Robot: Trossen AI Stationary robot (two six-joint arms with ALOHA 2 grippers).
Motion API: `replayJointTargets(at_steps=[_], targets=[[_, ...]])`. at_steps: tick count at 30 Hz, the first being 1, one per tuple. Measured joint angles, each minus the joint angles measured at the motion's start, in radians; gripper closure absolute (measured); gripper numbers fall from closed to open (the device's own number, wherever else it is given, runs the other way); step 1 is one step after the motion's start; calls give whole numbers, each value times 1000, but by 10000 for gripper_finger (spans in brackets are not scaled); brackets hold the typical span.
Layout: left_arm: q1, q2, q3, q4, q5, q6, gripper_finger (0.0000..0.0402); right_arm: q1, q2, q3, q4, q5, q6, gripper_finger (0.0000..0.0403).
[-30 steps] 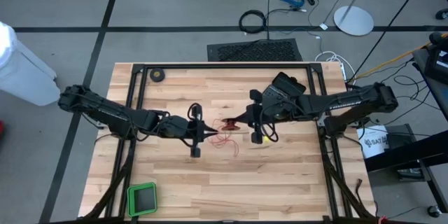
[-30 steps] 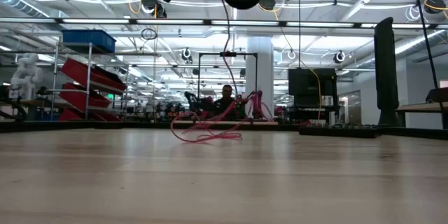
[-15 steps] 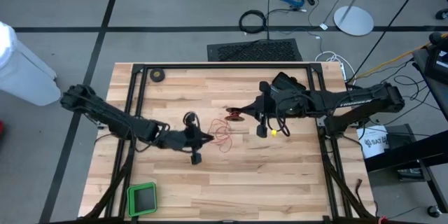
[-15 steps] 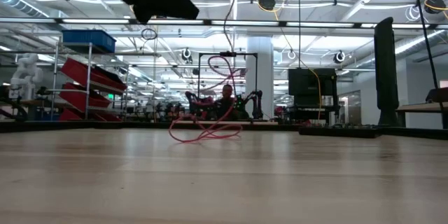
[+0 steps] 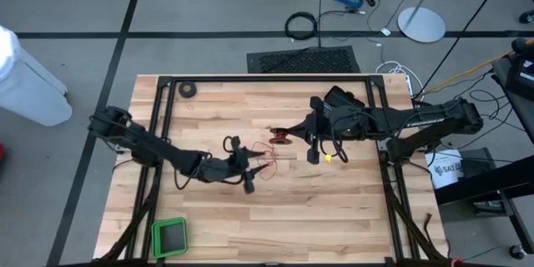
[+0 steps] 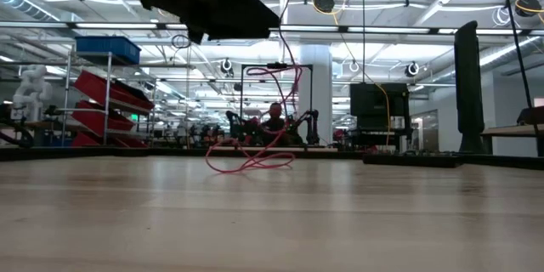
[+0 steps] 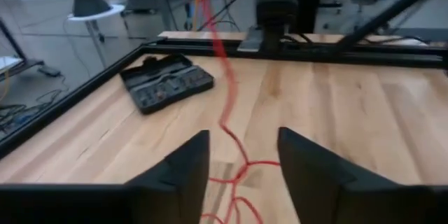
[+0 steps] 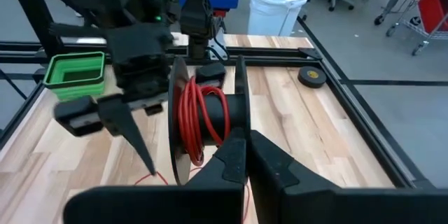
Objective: Coil cords
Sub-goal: Coil the red wire into the spool
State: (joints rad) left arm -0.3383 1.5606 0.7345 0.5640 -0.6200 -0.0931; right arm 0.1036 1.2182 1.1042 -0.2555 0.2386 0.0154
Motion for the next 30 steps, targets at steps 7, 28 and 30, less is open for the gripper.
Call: replayJointTargets(at_steps=[7, 28, 30], targets=[[10, 32, 0, 79, -4, -5, 198, 0, 0, 0, -5, 0, 8, 403], [20, 114, 1, 167, -6, -58, 198, 0, 0, 0, -3, 0, -2, 403], [23, 152, 0, 232, -10, -52, 198, 0, 0, 0, -4, 0, -6, 403]])
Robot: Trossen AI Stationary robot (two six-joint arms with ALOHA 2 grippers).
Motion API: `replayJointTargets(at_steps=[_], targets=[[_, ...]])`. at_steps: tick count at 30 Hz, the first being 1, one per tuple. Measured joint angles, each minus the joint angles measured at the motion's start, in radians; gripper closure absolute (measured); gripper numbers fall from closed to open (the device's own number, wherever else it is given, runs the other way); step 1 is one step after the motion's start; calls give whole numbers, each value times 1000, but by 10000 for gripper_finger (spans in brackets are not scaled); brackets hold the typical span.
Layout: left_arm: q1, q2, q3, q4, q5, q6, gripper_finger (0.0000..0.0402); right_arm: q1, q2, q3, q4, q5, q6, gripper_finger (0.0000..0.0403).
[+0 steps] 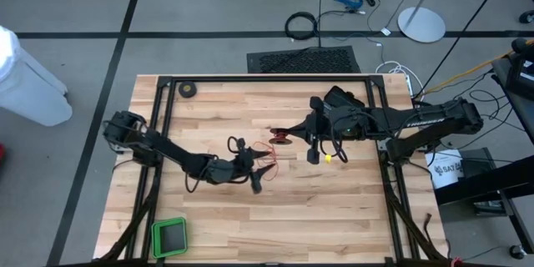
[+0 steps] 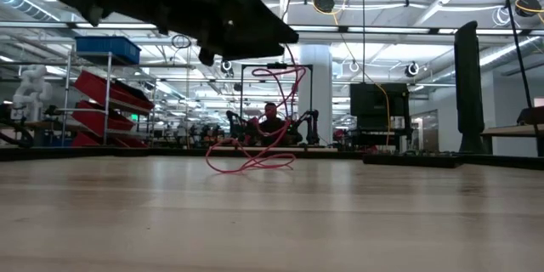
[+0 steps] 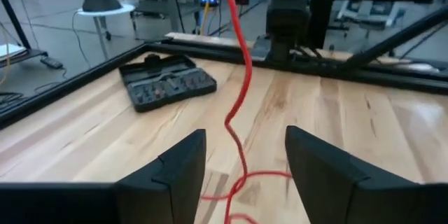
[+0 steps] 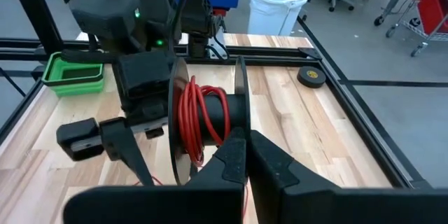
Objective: Coil cords
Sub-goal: Coil the red wire into the spool
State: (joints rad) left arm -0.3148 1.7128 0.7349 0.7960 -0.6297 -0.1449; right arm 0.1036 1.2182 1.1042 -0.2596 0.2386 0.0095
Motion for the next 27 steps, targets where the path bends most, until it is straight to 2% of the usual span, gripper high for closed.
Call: replayJointTargets(at_steps=[4, 9, 13, 21, 27], targets=[[7, 56, 0, 130, -10, 1, 198, 0, 0, 0, -2, 0, -6, 403], [14, 79, 0, 140, -14, 1, 200, 0, 0, 0, -2, 0, -19, 403], [12, 79, 0, 142, -25, 1, 218, 0, 0, 0, -2, 0, -21, 403], [14, 79, 0, 149, -31, 19, 290, 0, 0, 0, -2, 0, -21, 403], [14, 79, 0, 153, -31, 22, 378, 0, 1, 0, -2, 0, -21, 403]])
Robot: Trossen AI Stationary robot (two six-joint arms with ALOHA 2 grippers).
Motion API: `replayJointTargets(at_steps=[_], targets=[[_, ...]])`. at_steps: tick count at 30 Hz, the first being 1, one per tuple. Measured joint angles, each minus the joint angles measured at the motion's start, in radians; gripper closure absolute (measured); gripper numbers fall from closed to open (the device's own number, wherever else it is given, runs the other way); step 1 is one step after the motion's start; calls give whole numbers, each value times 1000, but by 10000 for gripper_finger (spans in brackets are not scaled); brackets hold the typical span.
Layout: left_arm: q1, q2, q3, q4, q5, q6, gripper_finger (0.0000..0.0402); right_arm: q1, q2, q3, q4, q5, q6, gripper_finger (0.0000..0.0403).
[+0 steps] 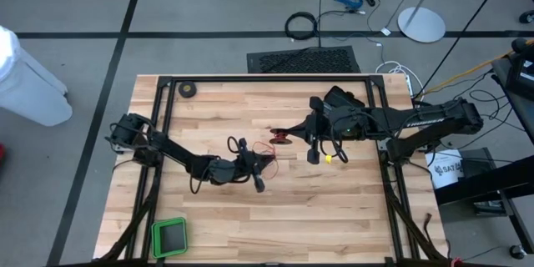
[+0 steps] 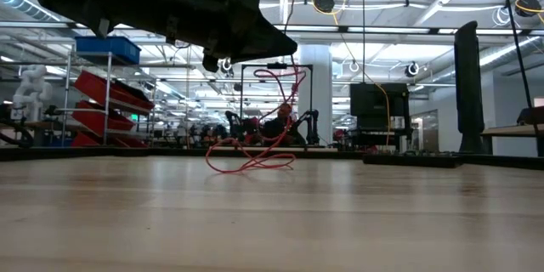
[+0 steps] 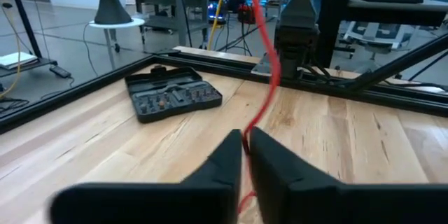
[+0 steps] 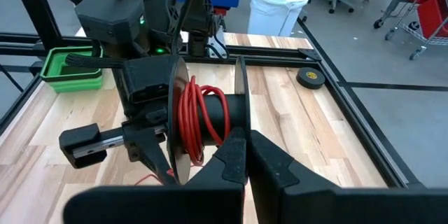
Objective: Coil cords
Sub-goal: Coil the red wire into the spool
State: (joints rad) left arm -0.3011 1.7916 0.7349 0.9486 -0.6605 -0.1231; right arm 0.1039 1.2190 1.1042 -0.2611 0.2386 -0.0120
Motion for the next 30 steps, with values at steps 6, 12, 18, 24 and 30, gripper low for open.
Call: replayJointTargets(at_steps=[6, 12, 18, 24, 30], targets=[[0, 0, 0, 0, -6, 5, 394, 0, 0, 0, 0, 0, 0, 403], [42, 0, 0, 4, -8, -23, 399, 0, 0, 0, 12, 11, 23, 403], [122, 0, 1, 9, 61, -86, 400, 0, 8, 0, 69, 105, 94, 403], [181, 0, 24, 42, 126, -124, 401, 2, 55, 0, 129, 179, 123, 403], [191, 0, 96, 40, 163, -83, 401, 1, 116, 0, 150, 333, 131, 403]])
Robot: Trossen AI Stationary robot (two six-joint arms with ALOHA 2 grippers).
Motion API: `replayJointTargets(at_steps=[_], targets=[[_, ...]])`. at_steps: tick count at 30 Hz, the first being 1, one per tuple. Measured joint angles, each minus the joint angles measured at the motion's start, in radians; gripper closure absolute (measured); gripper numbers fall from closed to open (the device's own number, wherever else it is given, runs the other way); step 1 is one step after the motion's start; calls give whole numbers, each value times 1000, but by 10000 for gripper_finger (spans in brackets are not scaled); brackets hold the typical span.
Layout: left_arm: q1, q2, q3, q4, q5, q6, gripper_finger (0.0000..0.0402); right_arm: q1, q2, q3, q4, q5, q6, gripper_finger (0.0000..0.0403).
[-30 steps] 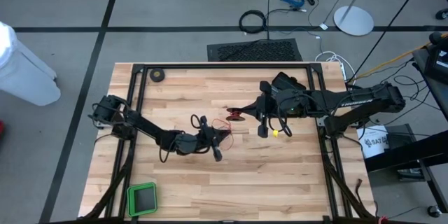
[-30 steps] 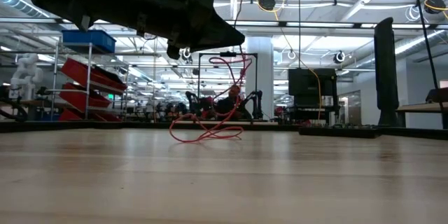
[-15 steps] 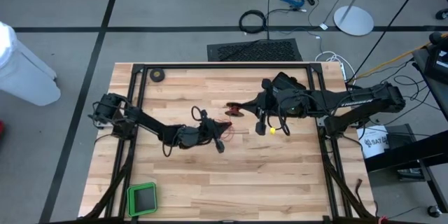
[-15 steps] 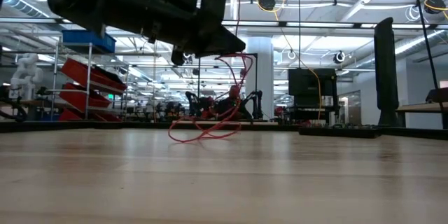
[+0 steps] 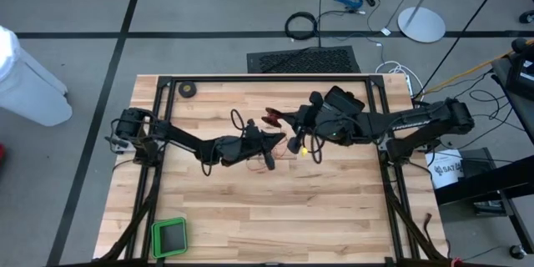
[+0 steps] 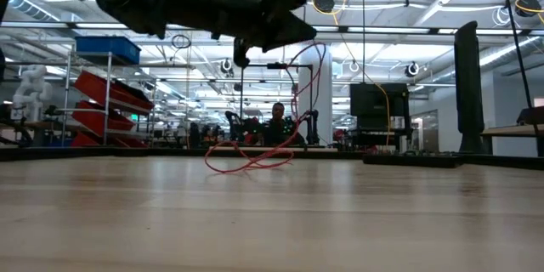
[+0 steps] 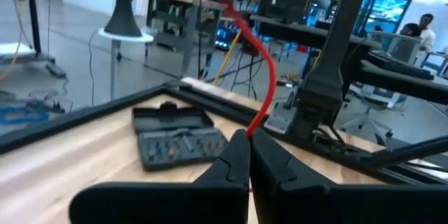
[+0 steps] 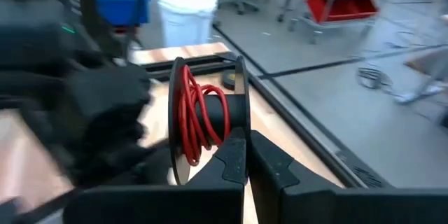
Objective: Coil cords
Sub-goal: Coil the red wire into the spool
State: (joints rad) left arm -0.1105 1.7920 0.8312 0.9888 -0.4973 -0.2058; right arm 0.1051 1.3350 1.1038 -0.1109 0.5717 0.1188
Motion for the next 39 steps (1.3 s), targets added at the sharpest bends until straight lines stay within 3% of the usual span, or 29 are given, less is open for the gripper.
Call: replayJointTargets(at_steps=[8, 14, 18, 32, 36, 39], targets=[[-4, -1, 35, -4, 35, 32, 401, 0, 41, 0, -40, 136, -33, 403], [-9, -41, 35, -14, 52, 64, 401, -3, 50, -1, -118, 131, -53, 403], [-13, -103, 35, -105, 52, 93, 401, 0, 50, -1, -171, 127, -55, 403], [-62, -368, 34, -640, -16, 168, 401, 2, 48, -1, -221, -77, -84, 403], [-76, -404, 34, -756, 2, 225, 401, 2, 48, -1, -214, -182, -97, 403], [-86, -406, 34, -807, 79, 263, 401, 2, 48, -1, -210, -247, -101, 403]])
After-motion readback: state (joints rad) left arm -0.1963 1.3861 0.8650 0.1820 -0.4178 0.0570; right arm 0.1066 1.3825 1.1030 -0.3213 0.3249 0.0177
